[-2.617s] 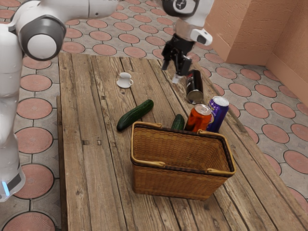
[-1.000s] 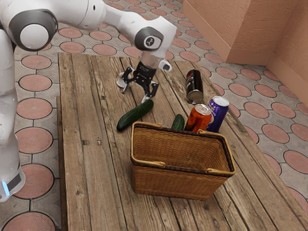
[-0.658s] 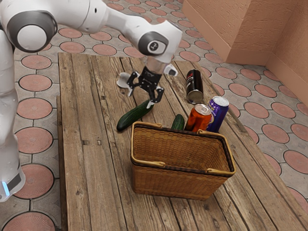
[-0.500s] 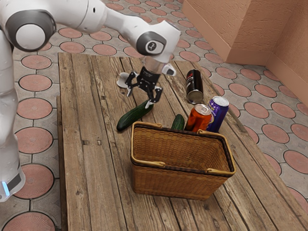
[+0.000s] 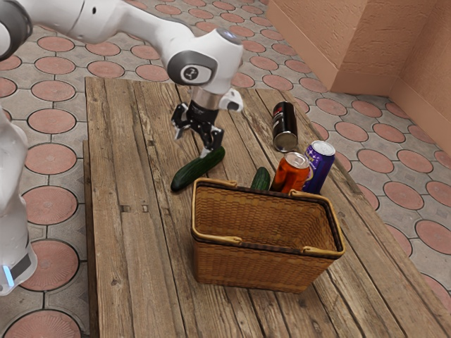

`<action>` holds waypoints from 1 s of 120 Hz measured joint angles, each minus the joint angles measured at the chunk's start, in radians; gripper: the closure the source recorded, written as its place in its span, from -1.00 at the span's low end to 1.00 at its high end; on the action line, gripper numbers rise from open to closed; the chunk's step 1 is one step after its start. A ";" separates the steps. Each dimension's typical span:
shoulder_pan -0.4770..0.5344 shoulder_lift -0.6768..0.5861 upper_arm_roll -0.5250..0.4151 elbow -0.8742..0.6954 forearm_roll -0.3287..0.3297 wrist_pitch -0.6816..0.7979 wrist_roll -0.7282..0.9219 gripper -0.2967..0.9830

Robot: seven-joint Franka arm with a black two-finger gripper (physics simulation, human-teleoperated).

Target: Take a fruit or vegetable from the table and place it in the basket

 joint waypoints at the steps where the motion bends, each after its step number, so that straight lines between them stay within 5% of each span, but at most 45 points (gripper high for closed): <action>1: 0.000 0.000 0.000 0.000 0.001 0.002 0.000 -0.54; 120: -0.013 0.080 -0.002 -0.001 -0.025 0.093 -0.028 -0.54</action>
